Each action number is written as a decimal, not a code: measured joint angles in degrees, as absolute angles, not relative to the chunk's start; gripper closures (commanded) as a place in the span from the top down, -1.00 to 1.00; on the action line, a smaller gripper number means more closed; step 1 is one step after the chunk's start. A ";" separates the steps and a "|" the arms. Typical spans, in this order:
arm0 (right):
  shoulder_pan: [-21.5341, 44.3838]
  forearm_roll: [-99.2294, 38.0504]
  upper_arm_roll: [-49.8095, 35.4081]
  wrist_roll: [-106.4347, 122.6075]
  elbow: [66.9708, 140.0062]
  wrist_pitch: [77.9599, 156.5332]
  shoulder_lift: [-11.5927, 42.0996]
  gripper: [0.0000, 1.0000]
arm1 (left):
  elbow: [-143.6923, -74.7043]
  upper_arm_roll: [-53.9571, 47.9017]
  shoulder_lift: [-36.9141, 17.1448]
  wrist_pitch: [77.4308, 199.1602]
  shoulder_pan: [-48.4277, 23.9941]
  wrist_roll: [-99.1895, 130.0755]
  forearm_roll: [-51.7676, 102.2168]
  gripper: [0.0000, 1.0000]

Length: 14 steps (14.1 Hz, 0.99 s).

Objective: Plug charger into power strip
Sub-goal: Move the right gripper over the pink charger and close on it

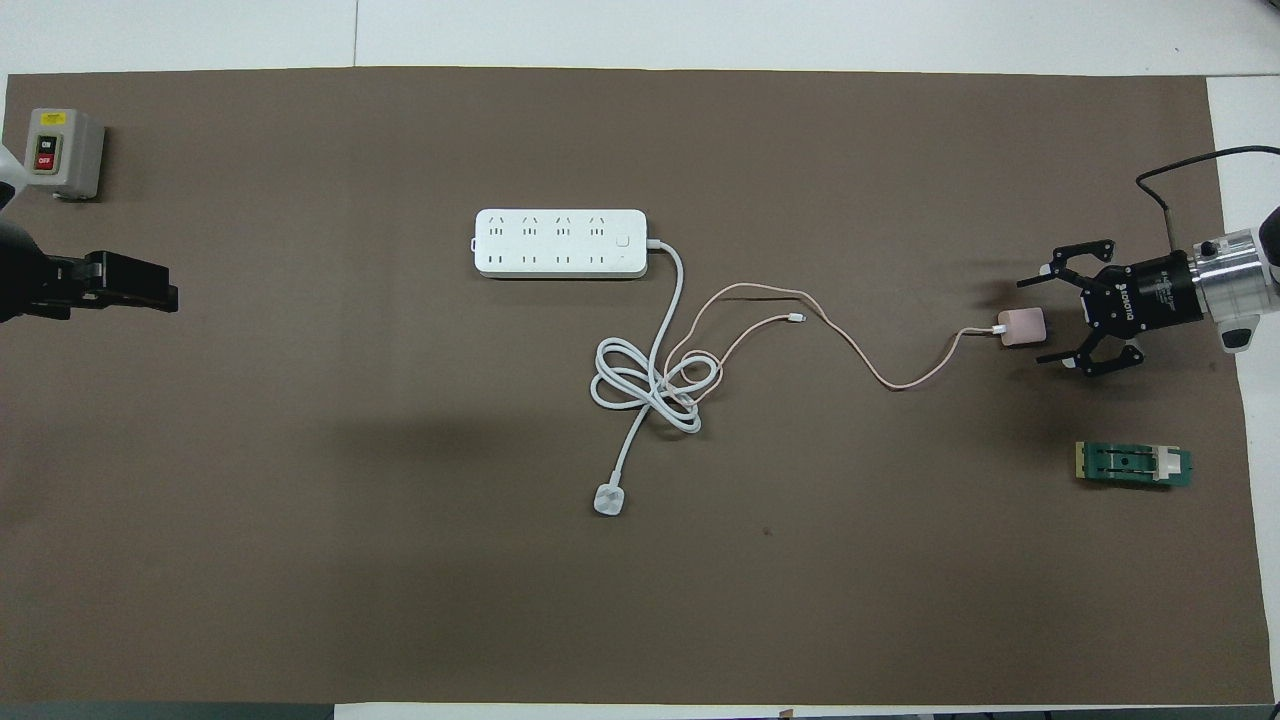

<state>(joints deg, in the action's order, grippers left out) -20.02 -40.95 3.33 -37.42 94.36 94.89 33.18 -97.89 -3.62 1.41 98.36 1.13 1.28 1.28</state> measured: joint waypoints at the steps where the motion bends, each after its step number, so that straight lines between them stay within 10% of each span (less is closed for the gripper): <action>1: -20.03 -40.88 3.33 -36.54 94.09 94.88 34.04 1.00 | -97.89 -3.64 1.41 98.35 1.13 1.29 1.28 1.00; 14: -20.77 -40.73 3.32 -31.55 91.05 93.48 38.49 1.00 | -97.94 -3.66 1.41 98.33 1.12 1.31 1.28 1.00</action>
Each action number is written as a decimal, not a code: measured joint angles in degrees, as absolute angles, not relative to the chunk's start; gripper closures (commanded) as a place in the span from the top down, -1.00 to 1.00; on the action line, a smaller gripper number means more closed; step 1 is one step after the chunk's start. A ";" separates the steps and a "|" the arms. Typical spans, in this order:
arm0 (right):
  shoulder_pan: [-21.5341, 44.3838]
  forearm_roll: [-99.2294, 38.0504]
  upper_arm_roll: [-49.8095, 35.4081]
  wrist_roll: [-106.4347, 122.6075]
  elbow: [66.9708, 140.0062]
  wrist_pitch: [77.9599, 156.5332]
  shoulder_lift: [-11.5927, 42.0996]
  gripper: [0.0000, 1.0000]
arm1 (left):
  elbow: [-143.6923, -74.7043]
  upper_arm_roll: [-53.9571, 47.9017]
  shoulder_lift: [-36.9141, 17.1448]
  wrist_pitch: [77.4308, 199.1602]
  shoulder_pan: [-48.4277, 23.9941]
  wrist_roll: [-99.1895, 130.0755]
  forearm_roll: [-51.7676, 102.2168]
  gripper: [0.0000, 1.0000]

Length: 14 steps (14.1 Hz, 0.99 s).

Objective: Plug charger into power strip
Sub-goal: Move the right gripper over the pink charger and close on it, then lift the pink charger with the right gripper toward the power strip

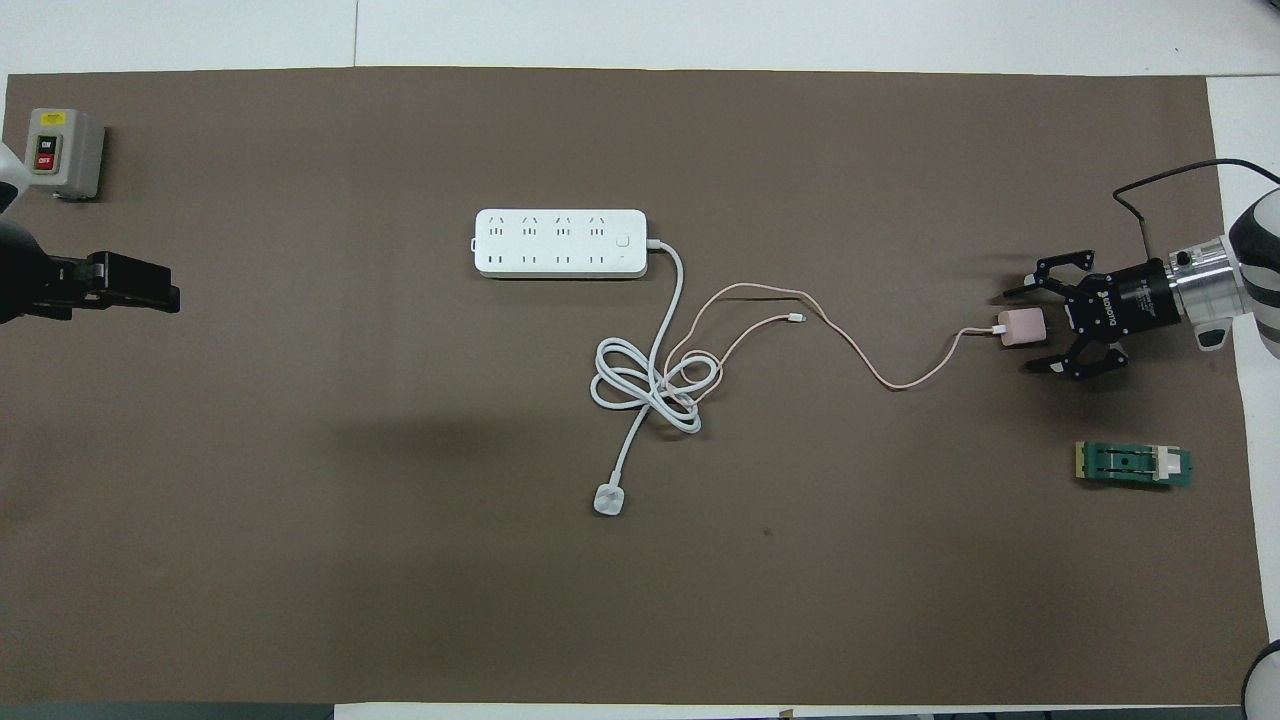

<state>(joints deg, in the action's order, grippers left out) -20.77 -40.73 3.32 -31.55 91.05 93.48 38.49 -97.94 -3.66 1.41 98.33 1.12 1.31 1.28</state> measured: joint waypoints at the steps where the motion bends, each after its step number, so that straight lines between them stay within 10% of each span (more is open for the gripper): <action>1: -20.86 -40.74 3.31 -31.19 91.02 93.48 38.50 1.00 | -97.94 -3.66 1.41 98.33 1.12 1.31 1.28 1.00; 6: -21.29 -40.55 3.39 -30.63 91.02 93.17 38.42 -0.05 | -97.94 -3.66 1.41 98.33 1.12 1.32 1.28 1.00; 8: -21.92 -40.43 3.49 -29.57 91.13 92.45 38.39 -0.99 | -97.94 -3.66 1.41 98.33 1.12 1.33 1.28 1.00; 14: -22.11 -40.18 3.43 -28.90 91.20 92.30 38.25 -1.00 | -97.95 -3.66 1.41 98.33 1.12 1.36 1.28 1.00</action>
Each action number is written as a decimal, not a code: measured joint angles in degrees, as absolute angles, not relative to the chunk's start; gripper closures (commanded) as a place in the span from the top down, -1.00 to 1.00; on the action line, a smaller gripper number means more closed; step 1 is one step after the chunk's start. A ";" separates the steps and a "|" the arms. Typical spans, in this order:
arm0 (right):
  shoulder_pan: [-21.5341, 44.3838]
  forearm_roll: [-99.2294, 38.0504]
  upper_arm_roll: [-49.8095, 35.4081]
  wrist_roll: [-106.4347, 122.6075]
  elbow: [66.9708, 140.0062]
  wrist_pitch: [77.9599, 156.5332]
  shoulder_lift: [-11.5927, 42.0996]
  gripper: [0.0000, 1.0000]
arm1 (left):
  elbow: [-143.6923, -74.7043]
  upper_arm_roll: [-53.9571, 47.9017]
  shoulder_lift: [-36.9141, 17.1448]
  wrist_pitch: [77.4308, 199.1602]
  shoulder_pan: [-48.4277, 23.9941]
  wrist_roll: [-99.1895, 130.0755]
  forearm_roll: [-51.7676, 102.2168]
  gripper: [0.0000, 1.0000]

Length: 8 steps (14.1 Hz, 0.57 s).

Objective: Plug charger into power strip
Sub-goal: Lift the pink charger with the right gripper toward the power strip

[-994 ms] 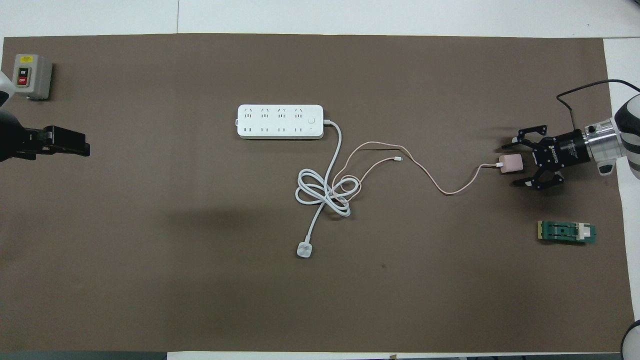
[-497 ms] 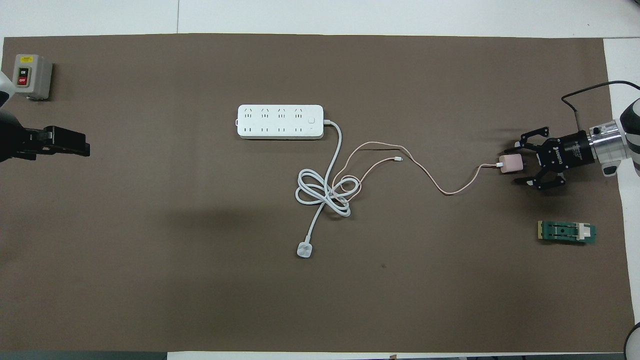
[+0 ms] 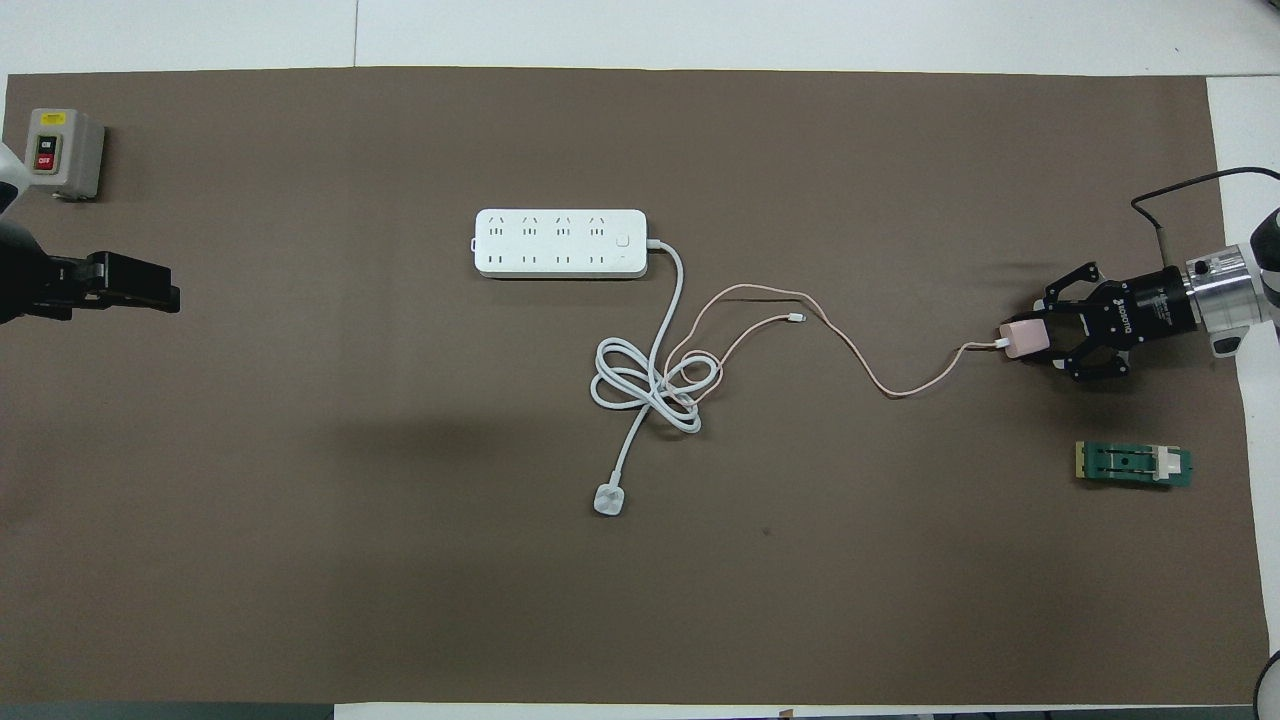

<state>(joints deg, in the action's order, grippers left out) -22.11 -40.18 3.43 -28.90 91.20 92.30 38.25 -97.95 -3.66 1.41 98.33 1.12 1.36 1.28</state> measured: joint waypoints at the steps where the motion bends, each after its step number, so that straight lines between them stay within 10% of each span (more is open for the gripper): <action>1: -21.79 -40.17 3.28 -29.21 91.00 93.22 38.13 -1.00 | -97.95 -3.66 1.41 98.33 1.12 1.37 1.28 1.00; 8: -8.71 -40.76 2.19 -53.35 84.75 94.00 30.97 -1.00 | -97.95 -3.62 1.41 98.34 1.13 1.37 1.28 1.00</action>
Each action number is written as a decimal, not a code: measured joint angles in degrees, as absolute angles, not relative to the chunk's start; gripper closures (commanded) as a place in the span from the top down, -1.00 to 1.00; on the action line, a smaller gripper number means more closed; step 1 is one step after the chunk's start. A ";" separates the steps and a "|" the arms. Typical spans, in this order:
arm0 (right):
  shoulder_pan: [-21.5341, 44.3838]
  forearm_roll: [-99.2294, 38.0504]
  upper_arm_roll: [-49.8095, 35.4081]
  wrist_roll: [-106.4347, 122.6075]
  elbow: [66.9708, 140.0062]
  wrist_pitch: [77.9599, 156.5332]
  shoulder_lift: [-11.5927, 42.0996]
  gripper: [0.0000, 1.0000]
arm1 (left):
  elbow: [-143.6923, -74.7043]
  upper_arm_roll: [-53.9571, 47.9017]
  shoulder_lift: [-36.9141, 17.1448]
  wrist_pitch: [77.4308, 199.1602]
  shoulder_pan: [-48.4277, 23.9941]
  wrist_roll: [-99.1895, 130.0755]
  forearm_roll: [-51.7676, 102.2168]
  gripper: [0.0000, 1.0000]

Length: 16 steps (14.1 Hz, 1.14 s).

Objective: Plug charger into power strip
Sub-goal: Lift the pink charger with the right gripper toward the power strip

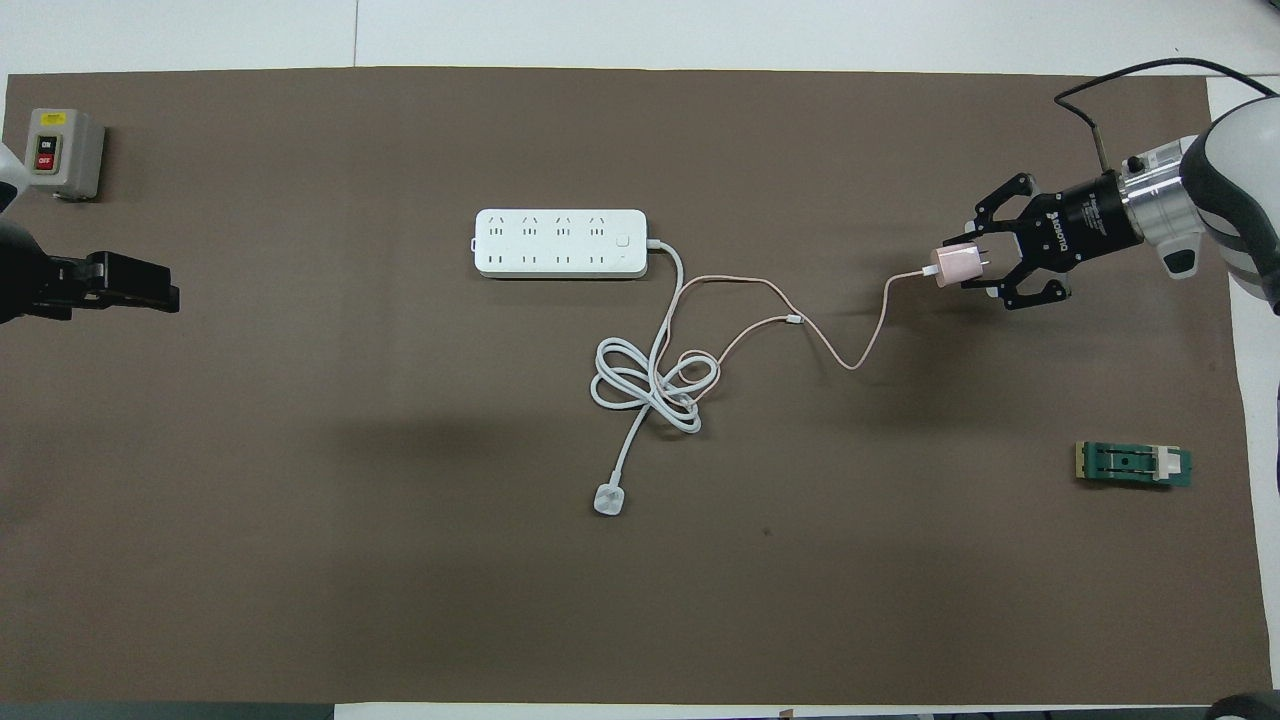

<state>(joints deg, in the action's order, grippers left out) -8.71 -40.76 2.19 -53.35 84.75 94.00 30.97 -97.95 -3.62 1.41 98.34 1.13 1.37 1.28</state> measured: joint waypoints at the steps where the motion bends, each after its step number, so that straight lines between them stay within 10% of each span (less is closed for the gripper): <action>1: -7.82 -41.54 1.69 -56.81 83.63 93.18 30.07 -1.00 | -97.95 -3.62 1.41 98.34 1.13 1.37 1.28 1.00; 16: 20.83 -50.43 -3.21 -87.14 75.76 112.96 28.86 -1.00 | -97.76 -3.39 1.94 94.70 1.18 1.36 1.41 1.00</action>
